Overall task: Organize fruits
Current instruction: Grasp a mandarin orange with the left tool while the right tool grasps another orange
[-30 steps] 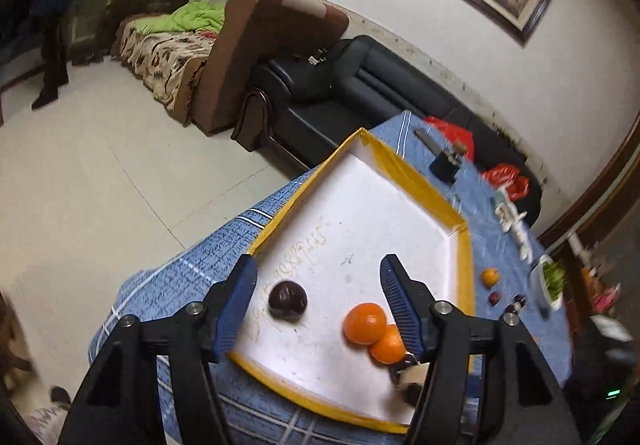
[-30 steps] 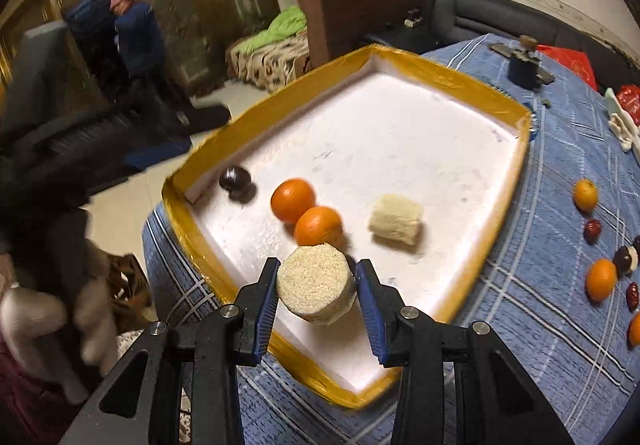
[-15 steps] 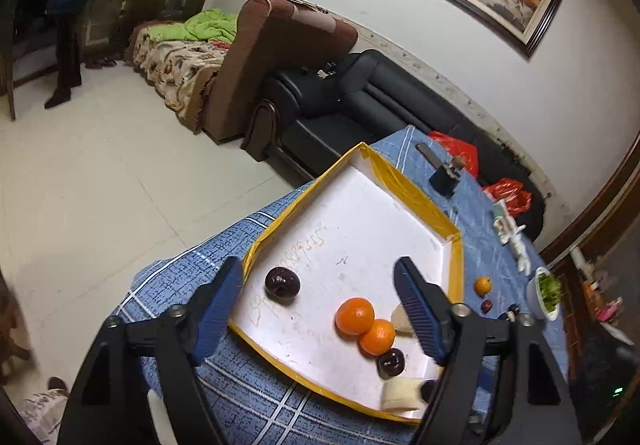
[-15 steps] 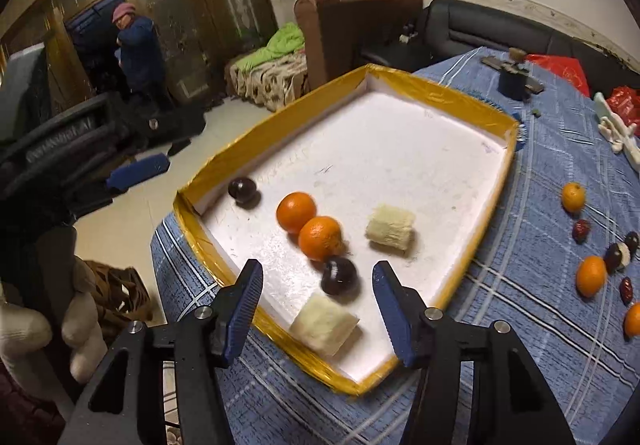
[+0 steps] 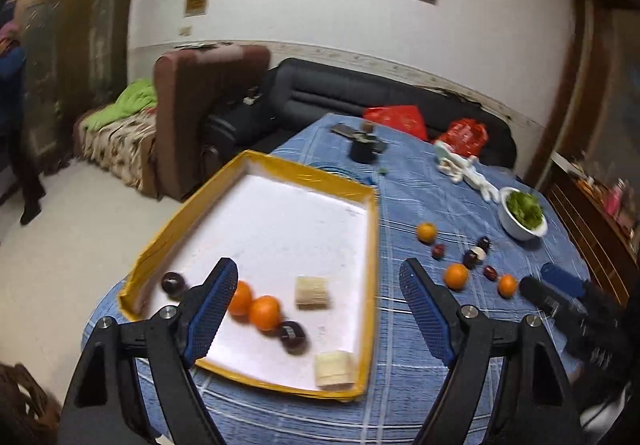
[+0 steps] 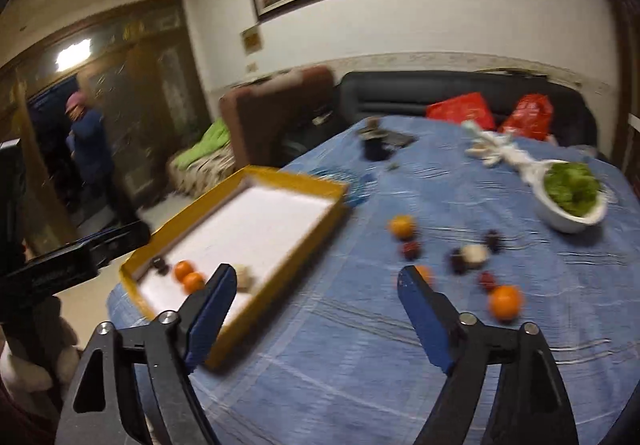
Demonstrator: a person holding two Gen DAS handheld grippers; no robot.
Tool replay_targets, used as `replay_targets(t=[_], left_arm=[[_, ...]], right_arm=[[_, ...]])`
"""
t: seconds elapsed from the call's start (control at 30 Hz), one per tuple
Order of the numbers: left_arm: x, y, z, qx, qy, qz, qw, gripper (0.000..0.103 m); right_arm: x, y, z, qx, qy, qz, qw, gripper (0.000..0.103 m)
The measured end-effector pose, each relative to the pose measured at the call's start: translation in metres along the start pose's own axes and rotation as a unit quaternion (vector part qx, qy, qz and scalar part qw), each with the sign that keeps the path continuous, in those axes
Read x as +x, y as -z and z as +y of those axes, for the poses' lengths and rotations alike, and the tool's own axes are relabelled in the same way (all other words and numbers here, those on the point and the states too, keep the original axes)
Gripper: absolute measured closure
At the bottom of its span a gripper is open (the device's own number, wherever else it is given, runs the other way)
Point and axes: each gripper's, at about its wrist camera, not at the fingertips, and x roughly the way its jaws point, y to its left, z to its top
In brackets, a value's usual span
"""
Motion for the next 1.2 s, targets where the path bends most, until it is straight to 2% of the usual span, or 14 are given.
replay_targets(t=[0.13,0.23,0.3,0.37,0.43,0.5,0.6,0.67,0.8,0.93,1.0,1.07,1.2], left_arm=[[0.015,0.003,-0.014,-0.005,0.018,0.022,0.9996,0.019],[0.035,0.011,-0.029,0.007,0.036,0.061,0.9975,0.019],[0.047,0.015,-0.041,0.013,0.056,0.082,0.995,0.019],[0.052,0.02,-0.051,0.023,0.066,0.09,0.9935,0.019],[0.055,0.024,-0.06,0.035,0.072,0.096,0.9922,0.019],[0.057,0.027,-0.067,0.043,0.076,0.1,0.9911,0.019],[0.058,0.028,-0.072,0.05,0.084,0.104,0.9898,0.019],[0.06,0.027,-0.076,0.053,0.091,0.105,0.9888,0.021],[0.069,0.022,-0.092,0.076,0.092,0.106,0.9872,0.022],[0.104,0.023,-0.123,0.106,0.099,0.127,0.9812,0.022],[0.127,0.027,-0.14,0.119,0.1,0.142,0.9775,0.022],[0.145,0.03,-0.151,0.121,0.101,0.155,0.9752,0.022],[0.173,0.03,-0.165,0.119,0.102,0.169,0.9729,0.022]], right_arm=[[-0.019,0.004,-0.067,0.069,0.051,0.004,0.996,0.016],[-0.029,0.011,-0.112,0.107,0.091,0.014,0.99,0.016],[-0.026,0.017,-0.129,0.125,0.099,0.029,0.987,0.016],[-0.014,0.019,-0.14,0.135,0.089,0.05,0.986,0.017],[0.005,0.019,-0.14,0.134,0.085,0.067,0.985,0.019],[0.03,0.016,-0.137,0.12,0.086,0.09,0.985,0.027],[0.068,0.013,-0.131,0.09,0.106,0.124,0.982,0.035],[0.083,0.017,-0.132,0.081,0.114,0.138,0.98,0.035],[0.09,0.026,-0.138,0.092,0.09,0.143,0.981,0.035],[0.093,0.029,-0.141,0.091,0.08,0.142,0.982,0.038],[0.095,0.029,-0.14,0.084,0.079,0.142,0.983,0.052],[0.094,0.029,-0.14,0.082,0.081,0.141,0.983,0.062],[0.09,0.028,-0.144,0.092,0.074,0.138,0.983,0.062]])
